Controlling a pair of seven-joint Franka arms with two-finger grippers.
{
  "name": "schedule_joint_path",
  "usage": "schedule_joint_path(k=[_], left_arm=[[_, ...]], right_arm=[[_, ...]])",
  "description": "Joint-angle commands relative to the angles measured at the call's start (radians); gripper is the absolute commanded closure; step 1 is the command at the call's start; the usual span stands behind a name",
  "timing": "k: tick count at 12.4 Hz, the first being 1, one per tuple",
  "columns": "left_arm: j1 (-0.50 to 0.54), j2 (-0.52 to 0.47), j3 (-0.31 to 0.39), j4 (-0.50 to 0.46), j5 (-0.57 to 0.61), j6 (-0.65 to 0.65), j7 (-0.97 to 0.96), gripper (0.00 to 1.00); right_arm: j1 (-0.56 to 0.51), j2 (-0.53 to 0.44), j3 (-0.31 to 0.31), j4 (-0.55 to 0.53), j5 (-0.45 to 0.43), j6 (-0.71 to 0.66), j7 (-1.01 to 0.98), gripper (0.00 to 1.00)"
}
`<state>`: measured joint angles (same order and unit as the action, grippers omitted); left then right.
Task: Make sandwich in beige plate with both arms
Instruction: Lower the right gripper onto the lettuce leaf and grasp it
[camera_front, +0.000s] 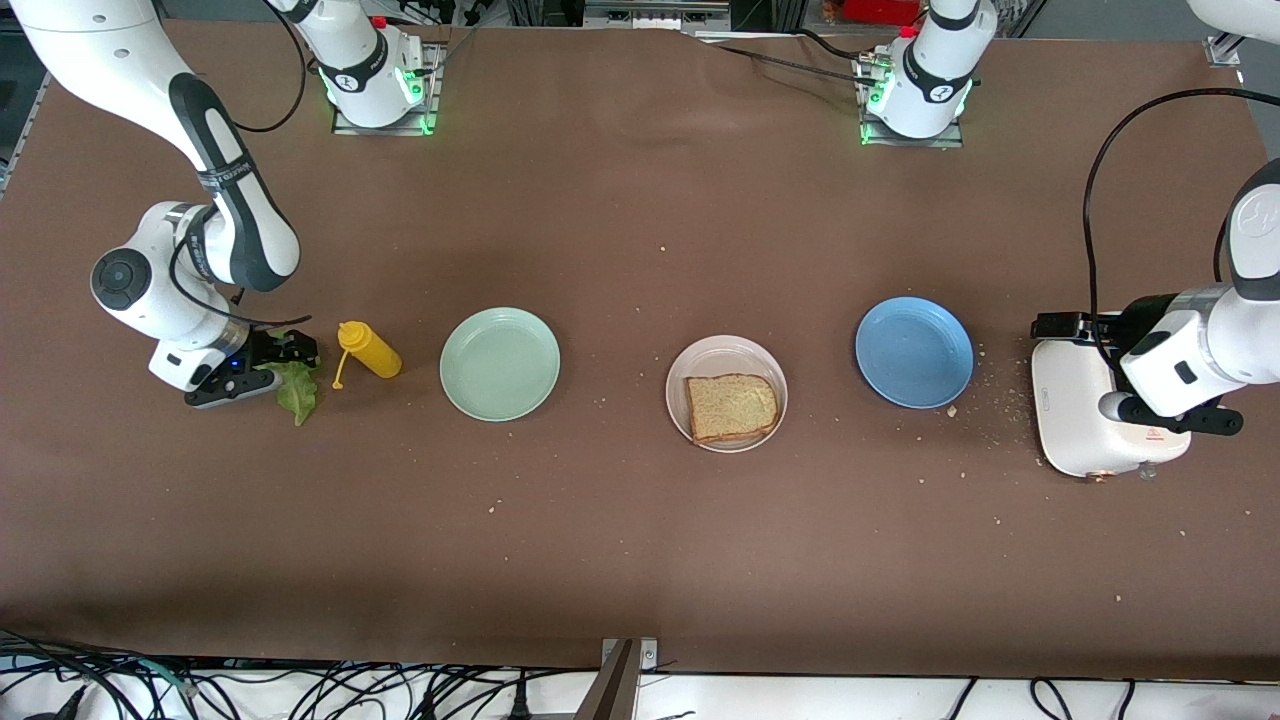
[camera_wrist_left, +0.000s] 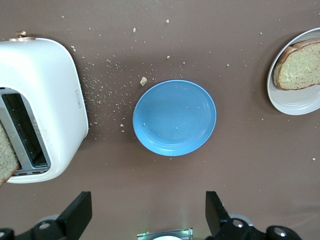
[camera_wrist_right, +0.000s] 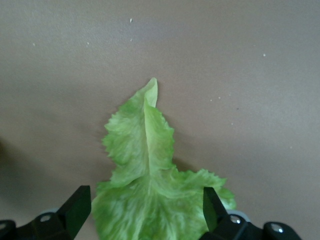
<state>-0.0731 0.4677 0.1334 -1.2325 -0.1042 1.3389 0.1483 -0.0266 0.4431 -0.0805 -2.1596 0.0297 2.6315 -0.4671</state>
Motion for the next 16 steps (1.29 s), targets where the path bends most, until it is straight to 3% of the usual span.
schedule_joint_path(k=[1, 2, 5, 6, 7, 14, 16], left_arm=[[-0.007, -0.003, -0.002, 0.002, 0.035, -0.01, 0.005, 0.0], [-0.007, -0.001, -0.003, 0.002, 0.035, -0.01, 0.007, 0.0], [-0.005, -0.001, -0.003, 0.002, 0.029, -0.009, 0.008, 0.0], [-0.005, -0.001, -0.003, 0.002, 0.024, -0.009, 0.008, 0.0], [-0.005, 0.0, -0.003, 0.002, 0.021, -0.007, 0.008, 0.0], [-0.005, 0.005, -0.003, 0.004, 0.02, -0.003, 0.007, 0.0], [-0.005, 0.005, -0.002, 0.004, 0.02, -0.003, 0.007, 0.0]], right_arm=[[-0.024, 0.003, 0.002, -0.022, -0.013, 0.044, -0.065, 0.01], [-0.024, 0.008, 0.002, -0.032, -0.014, 0.068, -0.067, 0.13], [-0.026, 0.014, 0.002, -0.042, -0.014, 0.088, -0.067, 0.82], [-0.026, 0.014, 0.002, -0.042, -0.014, 0.087, -0.067, 0.94], [-0.026, 0.013, 0.002, -0.04, -0.014, 0.088, -0.067, 1.0], [-0.024, -0.02, -0.001, -0.011, -0.016, 0.075, -0.08, 1.0], [-0.024, -0.041, -0.022, 0.048, -0.016, -0.023, -0.122, 1.0]])
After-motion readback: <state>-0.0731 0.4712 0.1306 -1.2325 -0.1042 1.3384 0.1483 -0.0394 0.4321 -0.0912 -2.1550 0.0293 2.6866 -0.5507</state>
